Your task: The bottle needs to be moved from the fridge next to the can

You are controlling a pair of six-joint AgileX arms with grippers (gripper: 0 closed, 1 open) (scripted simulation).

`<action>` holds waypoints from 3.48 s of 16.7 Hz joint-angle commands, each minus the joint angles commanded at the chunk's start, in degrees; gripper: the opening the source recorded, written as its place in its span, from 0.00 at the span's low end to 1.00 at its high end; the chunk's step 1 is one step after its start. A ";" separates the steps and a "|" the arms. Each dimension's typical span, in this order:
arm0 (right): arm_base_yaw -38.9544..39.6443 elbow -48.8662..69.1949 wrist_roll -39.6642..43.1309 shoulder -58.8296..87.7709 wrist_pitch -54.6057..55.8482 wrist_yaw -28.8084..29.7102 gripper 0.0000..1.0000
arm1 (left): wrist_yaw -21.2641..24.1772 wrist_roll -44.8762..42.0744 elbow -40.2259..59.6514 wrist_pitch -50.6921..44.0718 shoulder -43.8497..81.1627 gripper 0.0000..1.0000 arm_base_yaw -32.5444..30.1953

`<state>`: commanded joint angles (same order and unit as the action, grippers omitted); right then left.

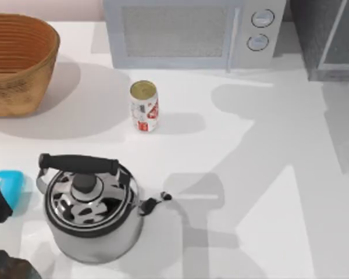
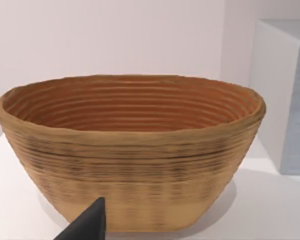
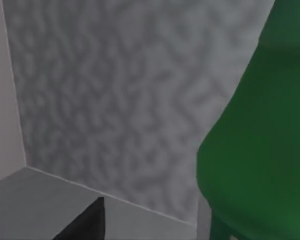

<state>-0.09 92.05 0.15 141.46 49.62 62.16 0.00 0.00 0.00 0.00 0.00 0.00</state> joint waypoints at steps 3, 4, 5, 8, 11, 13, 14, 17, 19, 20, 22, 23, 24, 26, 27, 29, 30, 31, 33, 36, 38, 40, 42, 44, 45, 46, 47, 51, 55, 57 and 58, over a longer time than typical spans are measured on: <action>-0.13 0.20 0.00 0.10 -0.10 -0.13 1.00 | 0.00 0.00 0.00 0.00 0.00 1.00 0.00; -0.13 0.20 0.00 0.10 -0.10 -0.13 1.00 | 0.00 0.00 0.00 0.00 0.00 1.00 0.00; -0.13 0.20 0.00 0.10 -0.10 -0.13 0.92 | 0.00 0.00 0.00 0.00 0.00 1.00 0.00; -0.13 0.20 0.00 0.10 -0.10 -0.13 0.70 | 0.00 0.00 0.00 0.00 0.00 1.00 0.00; -0.13 0.20 0.00 0.10 -0.10 -0.13 0.47 | 0.00 0.00 0.00 0.00 0.00 1.00 0.00; -0.13 0.20 0.00 0.10 -0.10 -0.13 0.32 | 0.00 0.00 0.00 0.00 0.00 1.00 0.00; -0.13 0.20 0.00 0.10 -0.10 -0.13 0.25 | 0.00 0.00 0.00 0.00 0.00 1.00 0.00; -0.13 0.20 0.00 0.10 -0.10 -0.13 0.02 | 0.00 0.00 0.00 0.00 0.00 1.00 0.00; -0.13 0.20 0.00 0.10 -0.10 -0.13 0.00 | 0.00 0.00 0.00 0.00 0.00 1.00 0.00; -0.13 0.20 0.00 0.10 -0.10 -0.13 0.00 | 0.00 0.00 0.00 0.00 0.00 1.00 0.00; -0.13 0.20 0.00 0.10 -0.10 -0.13 0.00 | 0.00 0.00 0.00 0.00 0.00 1.00 0.00; -0.13 0.20 0.00 0.10 -0.10 -0.13 0.00 | 0.00 0.00 0.00 0.00 0.00 1.00 0.00; -0.13 0.20 0.00 0.10 -0.10 -0.13 0.00 | 0.00 0.00 0.00 0.00 0.00 1.00 0.00; 0.07 0.18 -0.07 0.00 -0.10 -0.13 0.00 | 0.00 0.00 0.00 0.00 0.00 1.00 0.00; 0.07 0.25 -0.09 -0.22 -0.32 -0.16 0.00 | 0.00 0.00 0.00 0.00 0.00 1.00 0.00; 0.07 0.71 -0.12 -1.94 -2.20 -0.22 0.00 | 0.00 0.00 0.00 0.00 0.00 1.00 0.00; 0.06 0.96 -0.13 -2.80 -3.58 -0.21 0.00 | 0.00 0.00 0.00 0.00 0.00 1.00 0.00; 0.07 1.20 -0.16 -3.60 -5.12 -0.23 0.00 | 0.00 0.00 0.00 0.00 0.00 1.00 0.00; 0.07 1.80 -0.20 -5.44 -7.58 -0.23 0.00 | 0.00 0.00 0.00 0.00 0.00 1.00 0.00; 0.06 2.09 -0.22 -5.97 -8.10 -0.20 0.00 | 0.00 0.00 0.00 0.00 0.00 1.00 0.00; 0.08 1.77 -0.32 -5.85 -7.87 -0.21 0.00 | 0.00 0.00 0.00 0.00 0.00 1.00 0.00; 0.23 -0.25 -0.41 -7.33 -6.88 -0.31 0.00 | 0.00 0.00 0.00 0.00 0.00 1.00 0.00; 0.37 -4.72 -0.48 -10.14 -4.99 -0.35 0.00 | 0.00 0.00 0.00 0.00 0.00 1.00 0.00; 0.44 -11.56 -0.52 -13.88 -2.46 -0.26 0.00 | 0.00 0.00 0.00 0.00 0.00 1.00 0.00; 0.47 -15.74 -0.54 -15.97 -1.00 -0.19 0.00 | 0.00 0.00 0.00 0.00 0.00 1.00 0.00; 0.51 -20.16 -0.58 -18.16 0.52 -0.12 0.00 | 0.00 0.00 0.00 0.00 0.00 1.00 0.00; 0.54 -24.56 -0.61 -20.41 2.05 -0.06 0.00 | 0.00 0.00 0.00 0.00 0.00 1.00 0.00; 0.72 -37.13 -0.73 -28.03 7.42 0.14 0.00 | 0.00 0.00 0.00 0.00 0.00 1.00 0.00; 0.80 -40.16 -0.76 -30.36 9.11 0.20 0.00 | 0.00 0.00 0.00 0.00 0.00 1.00 0.00; 0.80 -40.16 -0.76 -30.36 9.11 0.20 0.00 | 0.00 0.00 0.00 0.00 0.00 1.00 0.00; 0.44 -40.00 -0.84 -30.04 8.94 0.17 0.00 | 0.00 0.00 0.00 0.00 0.00 1.00 0.00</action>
<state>0.36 52.04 -0.69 111.42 58.56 62.33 0.00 0.00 0.00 0.00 0.00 0.00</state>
